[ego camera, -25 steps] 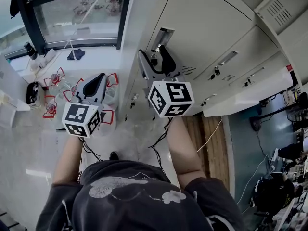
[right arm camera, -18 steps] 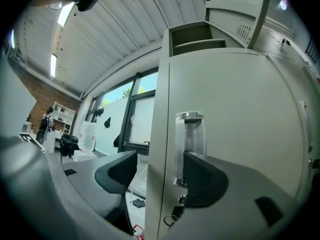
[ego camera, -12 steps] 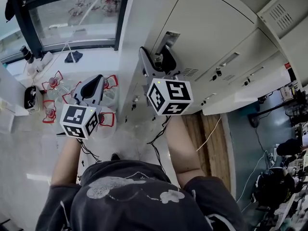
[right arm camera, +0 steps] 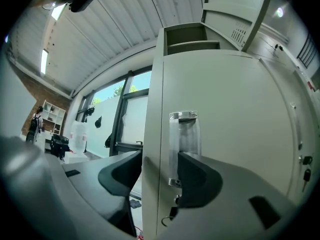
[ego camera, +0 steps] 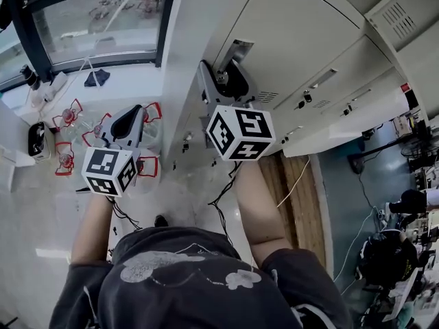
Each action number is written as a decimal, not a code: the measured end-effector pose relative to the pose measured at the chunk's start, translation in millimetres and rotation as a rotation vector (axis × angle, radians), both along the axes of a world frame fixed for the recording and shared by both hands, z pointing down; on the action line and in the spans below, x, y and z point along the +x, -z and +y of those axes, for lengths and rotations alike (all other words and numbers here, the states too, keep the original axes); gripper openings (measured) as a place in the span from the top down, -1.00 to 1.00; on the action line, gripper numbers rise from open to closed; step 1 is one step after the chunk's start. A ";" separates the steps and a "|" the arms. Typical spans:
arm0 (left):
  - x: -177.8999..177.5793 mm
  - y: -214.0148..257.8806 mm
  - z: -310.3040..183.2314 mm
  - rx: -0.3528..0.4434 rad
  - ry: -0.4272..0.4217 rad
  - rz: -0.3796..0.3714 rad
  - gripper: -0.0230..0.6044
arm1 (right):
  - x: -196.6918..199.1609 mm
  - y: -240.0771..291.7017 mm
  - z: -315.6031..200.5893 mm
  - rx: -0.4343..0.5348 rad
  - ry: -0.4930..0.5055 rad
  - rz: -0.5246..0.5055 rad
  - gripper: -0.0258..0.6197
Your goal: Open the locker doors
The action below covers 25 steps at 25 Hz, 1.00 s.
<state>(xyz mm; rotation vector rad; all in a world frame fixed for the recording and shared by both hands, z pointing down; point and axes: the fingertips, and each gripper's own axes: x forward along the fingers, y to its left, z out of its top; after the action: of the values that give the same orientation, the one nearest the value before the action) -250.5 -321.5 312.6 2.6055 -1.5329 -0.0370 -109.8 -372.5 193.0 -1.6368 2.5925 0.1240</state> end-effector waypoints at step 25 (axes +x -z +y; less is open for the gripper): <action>48.4 7.6 74.2 0.002 0.060 -0.002 0.90 | 37.4 -0.5 83.7 -0.031 0.005 0.021 0.26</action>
<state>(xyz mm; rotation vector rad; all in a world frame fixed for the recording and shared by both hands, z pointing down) -202.1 -247.3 305.0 2.5610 -1.6126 -0.0406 -72.4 -288.7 193.5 -1.6486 2.6267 0.1016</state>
